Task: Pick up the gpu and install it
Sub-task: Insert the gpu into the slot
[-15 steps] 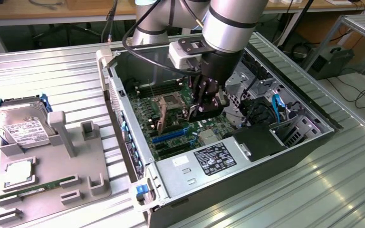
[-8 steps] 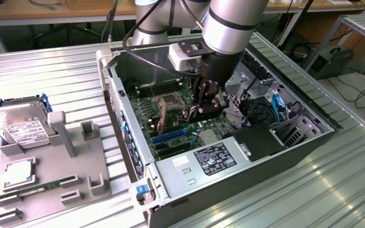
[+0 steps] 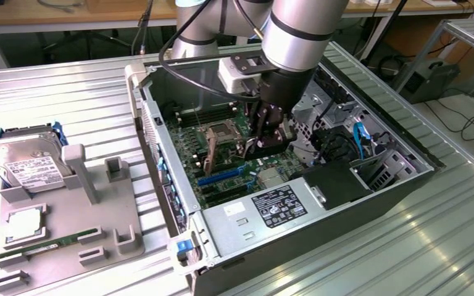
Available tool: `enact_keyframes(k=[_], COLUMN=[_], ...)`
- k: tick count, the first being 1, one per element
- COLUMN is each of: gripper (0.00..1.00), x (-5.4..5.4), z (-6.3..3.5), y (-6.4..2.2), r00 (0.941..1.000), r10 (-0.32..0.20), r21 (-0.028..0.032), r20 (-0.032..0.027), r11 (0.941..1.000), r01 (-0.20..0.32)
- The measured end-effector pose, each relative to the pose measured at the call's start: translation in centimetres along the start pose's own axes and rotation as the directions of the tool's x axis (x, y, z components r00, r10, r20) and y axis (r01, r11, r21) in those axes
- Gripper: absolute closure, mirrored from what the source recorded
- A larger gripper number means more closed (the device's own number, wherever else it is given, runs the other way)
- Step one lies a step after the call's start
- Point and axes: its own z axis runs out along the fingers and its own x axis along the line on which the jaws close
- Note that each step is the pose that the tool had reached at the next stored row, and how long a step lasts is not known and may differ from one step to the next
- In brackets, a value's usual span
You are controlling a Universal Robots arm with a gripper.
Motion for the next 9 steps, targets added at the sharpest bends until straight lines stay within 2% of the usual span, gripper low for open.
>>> enact_keyframes(k=[9], gripper=[0.74], x=[0.01], z=[0.11], y=[0.19], r00=[1.0], r10=[0.0], r21=[0.0], r20=[0.0], r11=[1.0], r01=[0.0])
